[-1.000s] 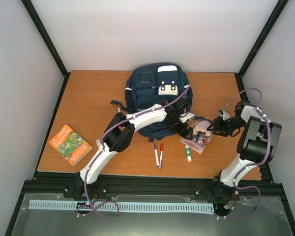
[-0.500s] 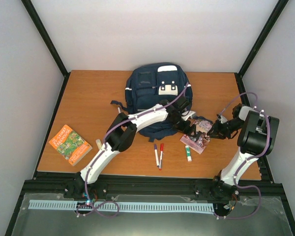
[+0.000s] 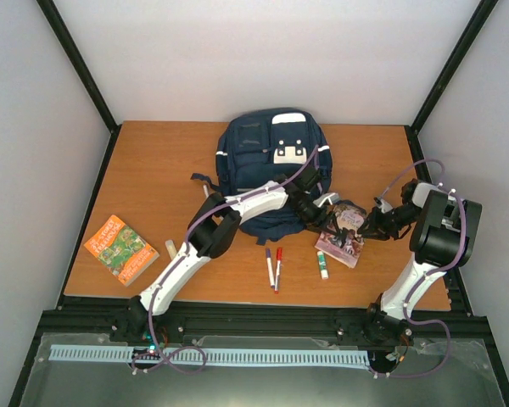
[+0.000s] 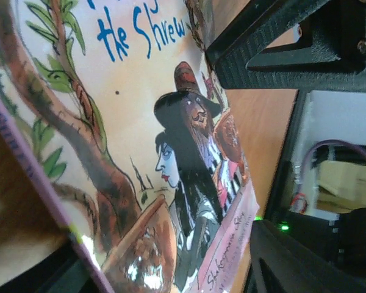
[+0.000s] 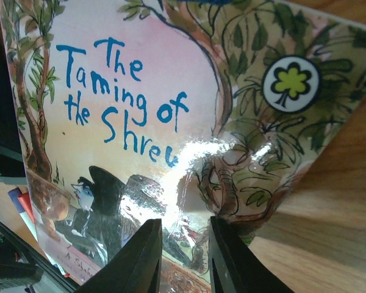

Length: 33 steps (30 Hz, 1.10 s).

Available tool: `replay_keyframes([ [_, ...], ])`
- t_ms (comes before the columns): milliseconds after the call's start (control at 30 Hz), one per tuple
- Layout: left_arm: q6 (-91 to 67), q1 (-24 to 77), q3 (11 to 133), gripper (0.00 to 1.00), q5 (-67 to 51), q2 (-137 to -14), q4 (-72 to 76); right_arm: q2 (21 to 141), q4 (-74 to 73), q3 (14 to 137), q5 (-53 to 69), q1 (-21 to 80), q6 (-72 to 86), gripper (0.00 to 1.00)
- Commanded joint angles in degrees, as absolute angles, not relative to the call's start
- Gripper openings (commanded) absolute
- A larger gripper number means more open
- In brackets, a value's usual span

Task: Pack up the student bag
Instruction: Pick up the book from the center of the board.

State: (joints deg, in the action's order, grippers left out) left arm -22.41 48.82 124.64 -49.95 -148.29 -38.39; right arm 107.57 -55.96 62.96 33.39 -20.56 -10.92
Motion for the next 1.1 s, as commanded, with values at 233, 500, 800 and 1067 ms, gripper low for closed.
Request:
replay_keyframes([
  [233,-23.5,49.2,125.9,0.25,-57.0,-150.6,-35.0,107.6,-54.0,61.1,26.7,-20.1,-10.4,0.23],
  [500,-15.7,48.9,126.4,0.01,-56.8,-146.8,-39.8,99.7,-55.9,64.0,27.4,-20.9,-11.0,0.26],
  [800,7.3,48.6,128.0,0.01,-47.7,-136.0,-57.1,84.3,-59.0,74.5,28.6,-22.5,-20.4,0.60],
  [1067,16.1,47.0,133.3,0.01,-39.9,-126.5,-62.8,83.4,-62.4,90.6,35.4,-22.5,-17.1,1.00],
])
